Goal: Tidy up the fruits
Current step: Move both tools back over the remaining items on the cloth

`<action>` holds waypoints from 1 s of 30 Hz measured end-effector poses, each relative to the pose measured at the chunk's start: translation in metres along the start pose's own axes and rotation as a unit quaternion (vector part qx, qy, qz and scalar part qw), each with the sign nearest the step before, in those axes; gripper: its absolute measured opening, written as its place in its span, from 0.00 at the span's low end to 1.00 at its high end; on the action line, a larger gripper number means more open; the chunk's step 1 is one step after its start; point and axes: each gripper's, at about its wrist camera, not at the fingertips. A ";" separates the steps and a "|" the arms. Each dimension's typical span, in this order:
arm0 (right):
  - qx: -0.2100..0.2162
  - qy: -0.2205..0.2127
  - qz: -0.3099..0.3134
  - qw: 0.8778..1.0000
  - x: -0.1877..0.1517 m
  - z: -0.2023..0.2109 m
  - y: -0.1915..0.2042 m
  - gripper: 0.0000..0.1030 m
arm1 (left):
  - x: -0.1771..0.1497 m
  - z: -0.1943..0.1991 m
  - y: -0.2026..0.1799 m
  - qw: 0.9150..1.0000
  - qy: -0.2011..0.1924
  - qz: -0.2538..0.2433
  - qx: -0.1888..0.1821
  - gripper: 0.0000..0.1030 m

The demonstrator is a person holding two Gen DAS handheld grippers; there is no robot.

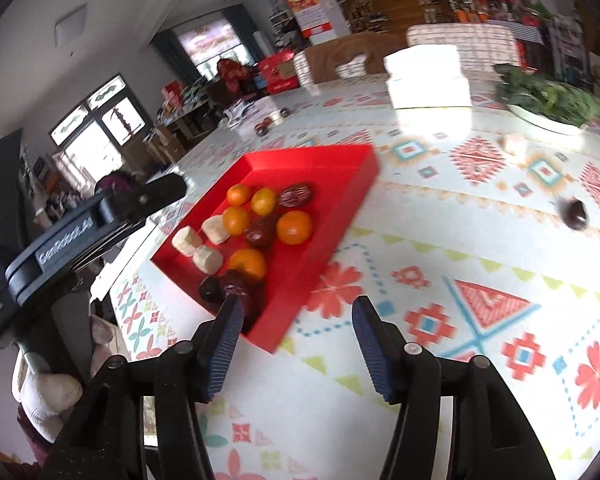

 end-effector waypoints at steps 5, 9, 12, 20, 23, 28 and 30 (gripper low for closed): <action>-0.015 -0.018 -0.017 1.000 -0.011 0.022 -0.021 0.63 | -0.008 0.012 -0.032 0.998 -0.016 -0.050 0.020 0.87; -0.022 -0.029 -0.032 0.999 -0.019 0.040 -0.040 0.63 | -0.013 0.020 -0.056 0.997 -0.021 -0.074 0.016 0.87; -0.029 -0.039 -0.045 0.998 -0.023 0.052 -0.055 0.63 | -0.016 0.023 -0.073 0.995 -0.024 -0.092 0.015 0.87; -0.049 -0.063 -0.081 0.993 -0.030 0.083 -0.102 0.63 | -0.025 0.020 -0.109 0.991 -0.013 -0.131 0.007 0.87; -0.059 -0.070 -0.093 0.991 -0.030 0.093 -0.119 0.64 | -0.027 0.013 -0.117 0.991 0.003 -0.130 -0.012 0.87; -0.098 -0.075 -0.118 0.985 -0.020 0.112 -0.164 0.64 | -0.032 0.000 -0.129 0.991 0.030 -0.120 -0.049 0.87; -0.113 -0.075 -0.125 0.983 -0.014 0.118 -0.181 0.64 | -0.036 -0.010 -0.136 0.990 0.049 -0.115 -0.072 0.87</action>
Point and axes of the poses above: each gripper's, at about its wrist camera, not at the fingertips, and z roughly against the way its jaws point, y to its left, x to its top
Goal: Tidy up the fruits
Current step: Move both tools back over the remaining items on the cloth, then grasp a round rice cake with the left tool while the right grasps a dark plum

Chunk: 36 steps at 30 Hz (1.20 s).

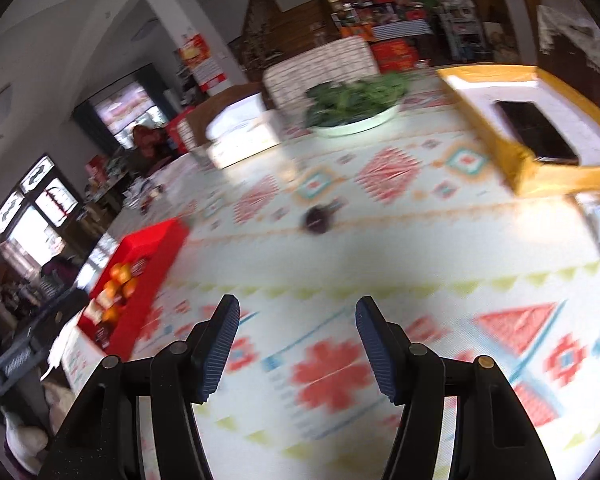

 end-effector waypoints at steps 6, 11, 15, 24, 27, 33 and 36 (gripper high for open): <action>-0.030 0.004 -0.016 0.999 0.034 -0.010 -0.030 0.64 | -0.001 -0.027 -0.014 0.998 0.036 0.009 -0.050 0.87; -0.033 0.030 0.013 0.999 0.051 -0.043 -0.017 0.63 | 0.011 -0.047 -0.008 0.997 0.052 0.023 -0.055 0.87; -0.034 0.049 0.034 0.998 0.058 -0.076 -0.001 0.63 | 0.035 -0.063 -0.001 0.997 0.054 0.030 -0.053 0.87; -0.062 0.059 0.049 0.995 0.061 -0.109 0.005 0.49 | 0.089 -0.135 -0.015 0.993 0.080 0.036 -0.078 0.87; -0.055 0.055 0.054 0.995 0.060 -0.109 0.007 0.37 | 0.099 -0.165 -0.023 0.990 0.099 0.044 -0.088 0.87; -0.066 0.045 0.094 0.992 0.053 -0.108 0.022 0.27 | 0.106 -0.209 -0.037 0.988 0.118 0.042 -0.085 0.87; -0.064 0.039 0.100 0.992 0.051 -0.105 0.024 0.26 | 0.109 -0.224 -0.044 0.989 0.121 0.033 -0.084 0.87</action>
Point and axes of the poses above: each gripper's, at about its wrist camera, not at the fingertips, and z roughly against the way its jaws point, y to its left, x to its top
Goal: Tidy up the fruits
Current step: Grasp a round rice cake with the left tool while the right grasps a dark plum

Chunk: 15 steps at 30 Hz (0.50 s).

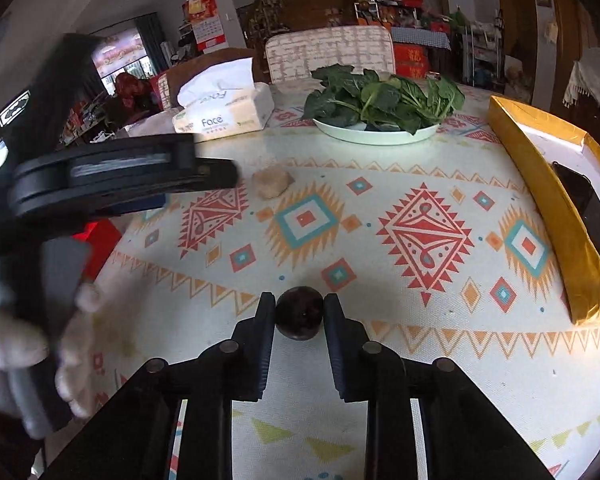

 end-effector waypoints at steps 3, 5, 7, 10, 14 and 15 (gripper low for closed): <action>0.013 0.003 -0.011 1.000 0.000 0.000 -0.004 0.26 | 0.006 -0.014 -0.005 1.000 0.003 -0.011 0.002 0.87; 0.020 0.005 -0.022 1.000 0.001 0.000 -0.009 0.26 | 0.008 -0.024 -0.010 1.000 0.006 -0.027 0.011 0.87; 0.023 0.007 -0.031 0.999 0.000 0.000 -0.014 0.26 | 0.009 -0.031 -0.016 0.998 0.005 -0.047 0.027 0.87; 0.033 0.012 -0.045 0.998 0.001 0.000 -0.021 0.26 | 0.011 -0.040 -0.026 0.995 -0.001 -0.082 0.054 0.87; 0.035 0.014 -0.045 0.998 0.001 0.001 -0.021 0.26 | 0.012 -0.050 -0.032 0.994 0.010 -0.096 0.059 0.82; 0.035 0.014 -0.045 0.998 0.000 0.001 -0.020 0.26 | 0.013 -0.050 -0.033 0.993 0.006 -0.099 0.063 0.78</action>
Point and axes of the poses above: each gripper's, at about its wrist camera, not at the fingertips, and z roughly against the way its jaws point, y to its left, x to its top
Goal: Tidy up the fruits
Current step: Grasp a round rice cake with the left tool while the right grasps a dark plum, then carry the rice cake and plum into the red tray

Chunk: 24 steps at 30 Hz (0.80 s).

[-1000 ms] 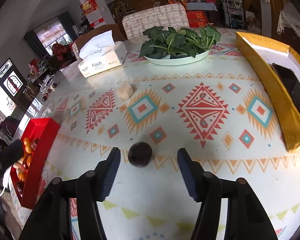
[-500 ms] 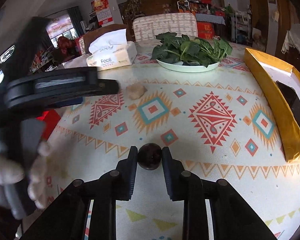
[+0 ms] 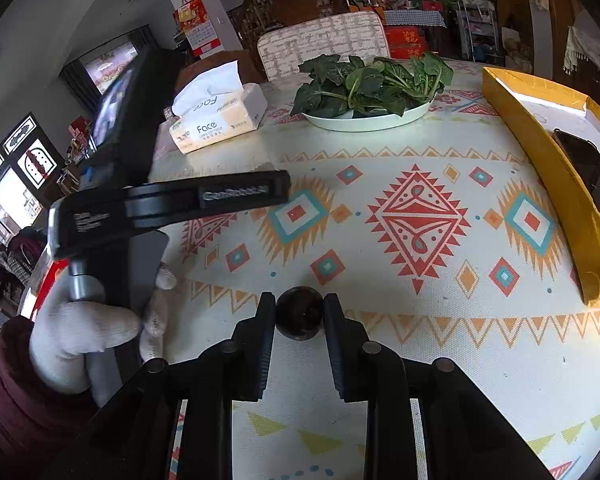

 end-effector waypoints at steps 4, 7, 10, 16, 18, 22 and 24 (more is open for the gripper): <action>0.003 0.001 -0.004 1.000 0.000 0.000 -0.001 0.26 | -0.001 0.006 -0.007 1.000 -0.012 -0.015 -0.002 0.29; 0.003 0.000 -0.005 1.000 0.001 0.000 -0.002 0.26 | -0.003 0.008 -0.010 1.000 -0.011 -0.018 -0.006 0.28; 0.005 0.000 -0.007 1.000 0.001 0.000 -0.003 0.26 | -0.007 0.015 -0.006 1.000 -0.009 -0.010 -0.015 0.28; 0.058 -0.001 -0.044 0.997 0.004 0.005 -0.016 0.26 | -0.024 0.054 0.011 0.999 -0.024 0.022 -0.038 0.28; 0.084 0.001 -0.065 0.994 0.004 0.006 -0.023 0.26 | -0.031 0.073 0.019 0.998 -0.031 0.033 -0.046 0.28; 0.122 0.001 -0.095 0.988 0.004 0.008 -0.032 0.26 | -0.050 0.112 0.044 0.995 -0.050 0.065 -0.059 0.28; 0.129 -0.002 -0.093 0.987 0.004 0.009 -0.029 0.26 | -0.062 0.132 0.061 0.993 -0.059 0.085 -0.061 0.28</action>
Point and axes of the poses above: each gripper's, at about its wrist camera, not at the fingertips, and z roughly against the way its jaws point, y to its left, x to its top
